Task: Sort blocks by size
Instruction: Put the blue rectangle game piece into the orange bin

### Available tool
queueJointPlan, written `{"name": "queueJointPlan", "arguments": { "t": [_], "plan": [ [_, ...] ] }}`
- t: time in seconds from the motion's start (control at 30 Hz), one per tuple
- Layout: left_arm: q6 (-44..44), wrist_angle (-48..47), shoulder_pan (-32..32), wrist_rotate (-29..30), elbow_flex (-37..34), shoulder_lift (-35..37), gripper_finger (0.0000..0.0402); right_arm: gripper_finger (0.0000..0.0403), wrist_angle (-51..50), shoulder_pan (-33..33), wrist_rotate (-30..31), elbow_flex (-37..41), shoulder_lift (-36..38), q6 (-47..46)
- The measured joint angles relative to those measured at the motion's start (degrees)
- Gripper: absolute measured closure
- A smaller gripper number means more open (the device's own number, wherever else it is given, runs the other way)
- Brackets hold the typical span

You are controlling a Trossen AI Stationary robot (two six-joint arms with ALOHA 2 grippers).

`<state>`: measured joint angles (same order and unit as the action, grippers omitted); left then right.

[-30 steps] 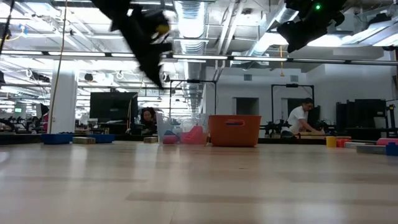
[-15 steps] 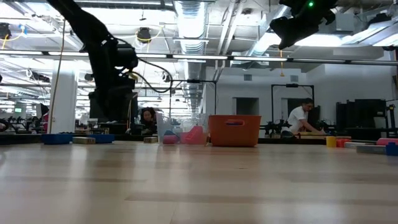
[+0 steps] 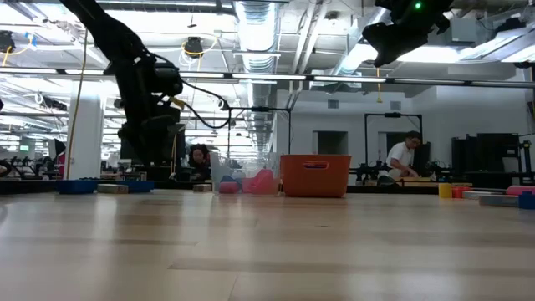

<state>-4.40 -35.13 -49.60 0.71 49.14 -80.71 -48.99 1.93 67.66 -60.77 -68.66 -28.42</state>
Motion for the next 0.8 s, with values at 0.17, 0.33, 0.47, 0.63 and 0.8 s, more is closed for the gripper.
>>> {"name": "queueJointPlan", "arguments": {
  "t": [0.17,0.33,0.47,0.63,0.8],
  "plan": [
    [-1.3,2.89,0.0,0.13,-5.33,-0.02,0.012,0.024,-0.02,-0.01,-0.03,0.0,0.0,0.0],
    [-3.18,4.91,0.0,0.16,-8.07,-0.02,0.012,0.024,0.02,-0.04,-0.03,0.0,0.0,0.0],
    [-3.3,7.43,0.0,0.85,-10.37,-0.02,0.012,0.024,0.04,-0.02,-0.03,0.0,0.0,0.0],
    [-3.93,8.64,0.0,2.18,-11.36,-0.02,0.0158,0.024,0.11,-0.02,-0.04,0.0,0.0,-0.01],
    [-6.09,10.76,0.0,2.61,-11.38,-0.02,0.0269,0.024,0.13,-0.04,-0.05,0.0,0.0,0.0]
  ]
}}
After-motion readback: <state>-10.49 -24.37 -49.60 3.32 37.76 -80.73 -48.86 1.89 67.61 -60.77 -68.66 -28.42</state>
